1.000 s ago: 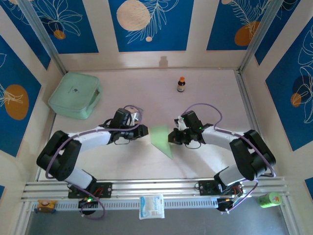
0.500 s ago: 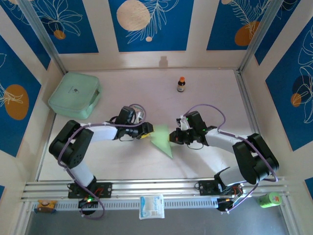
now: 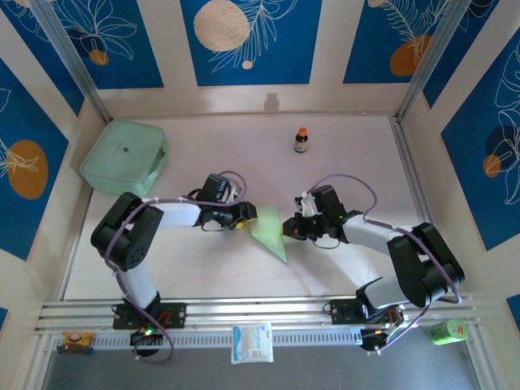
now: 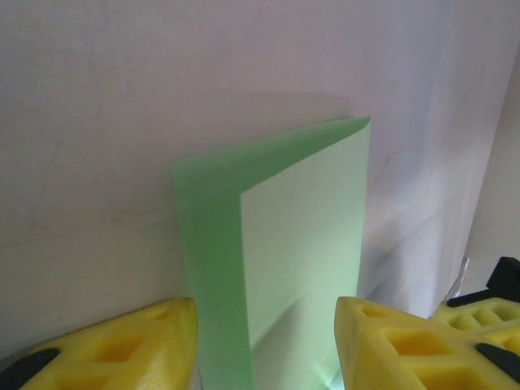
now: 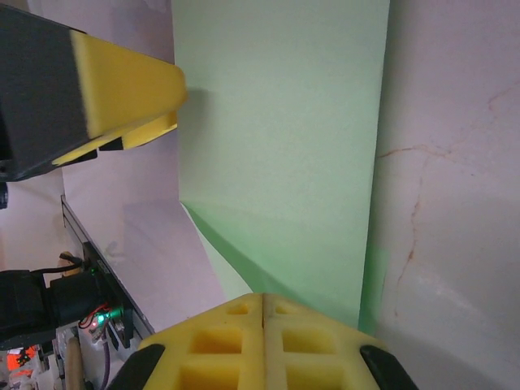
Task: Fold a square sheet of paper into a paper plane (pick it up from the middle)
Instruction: Third fold the triangle at the center of the table, then fourth fold the wing at the center of the table.
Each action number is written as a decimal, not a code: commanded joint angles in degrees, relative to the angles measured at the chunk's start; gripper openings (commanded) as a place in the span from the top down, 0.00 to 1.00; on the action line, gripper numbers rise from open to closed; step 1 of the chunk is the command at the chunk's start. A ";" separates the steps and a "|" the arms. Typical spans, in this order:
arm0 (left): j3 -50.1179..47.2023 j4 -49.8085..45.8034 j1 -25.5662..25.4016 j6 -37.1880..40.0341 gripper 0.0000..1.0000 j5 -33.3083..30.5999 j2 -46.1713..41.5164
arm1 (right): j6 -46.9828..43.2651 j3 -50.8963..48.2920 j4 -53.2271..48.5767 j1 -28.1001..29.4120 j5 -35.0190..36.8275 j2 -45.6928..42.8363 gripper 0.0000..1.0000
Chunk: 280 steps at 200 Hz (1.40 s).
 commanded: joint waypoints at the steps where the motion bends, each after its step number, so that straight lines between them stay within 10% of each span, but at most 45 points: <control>1: 1.47 1.27 -0.53 -0.46 0.52 1.32 1.12 | 0.04 -1.08 0.51 -0.48 -1.95 -1.10 0.95; 117: -3.87 5.72 -0.63 -4.78 0.97 -4.54 -4.41 | -1.78 0.23 -9.91 0.45 10.56 -9.60 0.68; 173: -6.17 6.00 -3.00 -6.89 0.97 -10.76 -8.06 | -12.35 -3.68 -2.86 13.49 28.31 -16.27 0.62; 280: -2.86 10.91 -4.32 -6.17 0.77 -2.26 -5.37 | -32.47 -9.20 12.23 34.83 55.75 -10.86 0.61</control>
